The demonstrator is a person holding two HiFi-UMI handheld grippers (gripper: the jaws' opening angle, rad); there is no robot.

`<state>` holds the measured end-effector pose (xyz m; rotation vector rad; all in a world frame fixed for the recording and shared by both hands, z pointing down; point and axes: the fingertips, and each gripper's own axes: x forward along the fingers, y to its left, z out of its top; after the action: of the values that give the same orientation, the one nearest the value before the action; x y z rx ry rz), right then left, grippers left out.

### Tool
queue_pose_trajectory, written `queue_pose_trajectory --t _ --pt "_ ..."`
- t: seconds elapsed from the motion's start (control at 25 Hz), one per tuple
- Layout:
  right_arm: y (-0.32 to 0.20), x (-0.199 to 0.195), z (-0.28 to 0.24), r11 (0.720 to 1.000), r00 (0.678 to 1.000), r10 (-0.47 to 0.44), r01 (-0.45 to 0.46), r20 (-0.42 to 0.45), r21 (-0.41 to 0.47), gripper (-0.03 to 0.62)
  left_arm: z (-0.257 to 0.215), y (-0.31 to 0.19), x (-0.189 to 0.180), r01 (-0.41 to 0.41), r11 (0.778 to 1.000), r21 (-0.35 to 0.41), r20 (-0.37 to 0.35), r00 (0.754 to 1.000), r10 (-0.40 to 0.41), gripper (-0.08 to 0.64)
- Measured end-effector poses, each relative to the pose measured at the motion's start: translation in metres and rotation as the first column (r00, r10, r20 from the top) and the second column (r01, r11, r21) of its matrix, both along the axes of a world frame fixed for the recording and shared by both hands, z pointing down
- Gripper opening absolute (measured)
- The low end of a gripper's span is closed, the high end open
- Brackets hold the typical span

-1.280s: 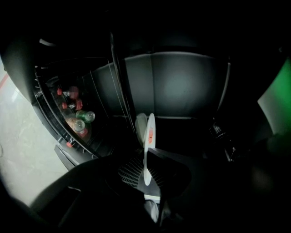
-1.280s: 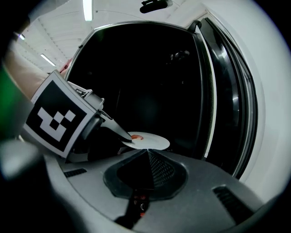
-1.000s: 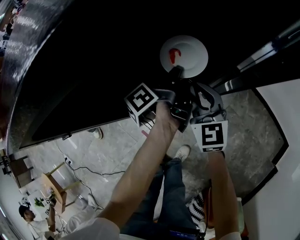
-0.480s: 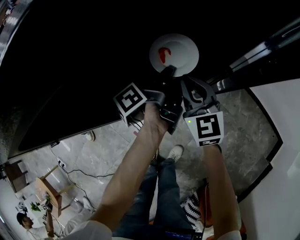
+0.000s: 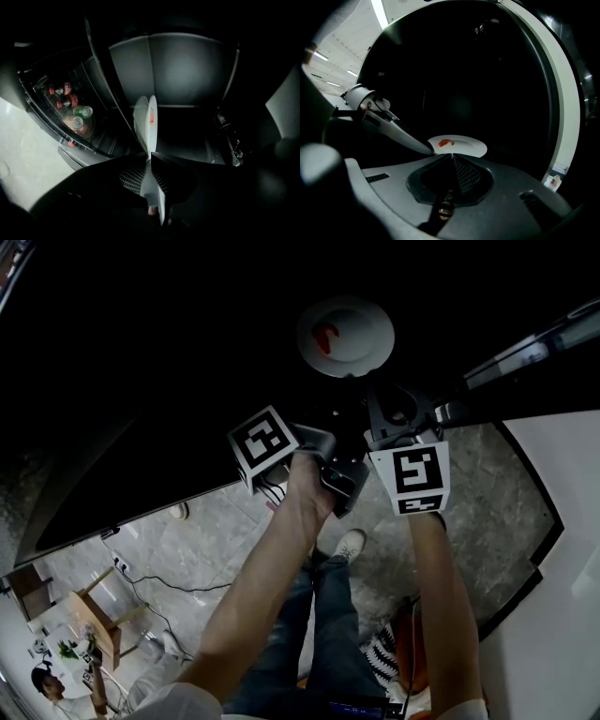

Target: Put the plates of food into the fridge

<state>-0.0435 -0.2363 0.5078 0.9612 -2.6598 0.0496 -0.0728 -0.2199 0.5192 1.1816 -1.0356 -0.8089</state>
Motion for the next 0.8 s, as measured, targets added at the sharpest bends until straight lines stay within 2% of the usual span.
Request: queue_pose_trajectory --t 0.28,0.64,0.8 --pt "-0.014 -0.009 0.002 1.000 1.000 0.014 -0.014 0.007 -0.015 0.009 0.003 -0.004 -0.005 -0.005 1.000 -0.012 -0.021 1.000 0.005 0.017" --pt "-0.012 -0.004 -0.001 1.000 1.000 0.017 -0.017 0.026 -0.012 0.009 -0.003 0.001 0.001 -0.017 1.000 -0.001 0.007 1.000 0.017 0.017" --pt "-0.013 0.000 -0.002 0.999 0.999 0.037 -0.036 0.031 -0.021 0.009 -0.008 0.002 0.002 -0.023 1.000 -0.003 -0.002 1.000 0.023 0.017"
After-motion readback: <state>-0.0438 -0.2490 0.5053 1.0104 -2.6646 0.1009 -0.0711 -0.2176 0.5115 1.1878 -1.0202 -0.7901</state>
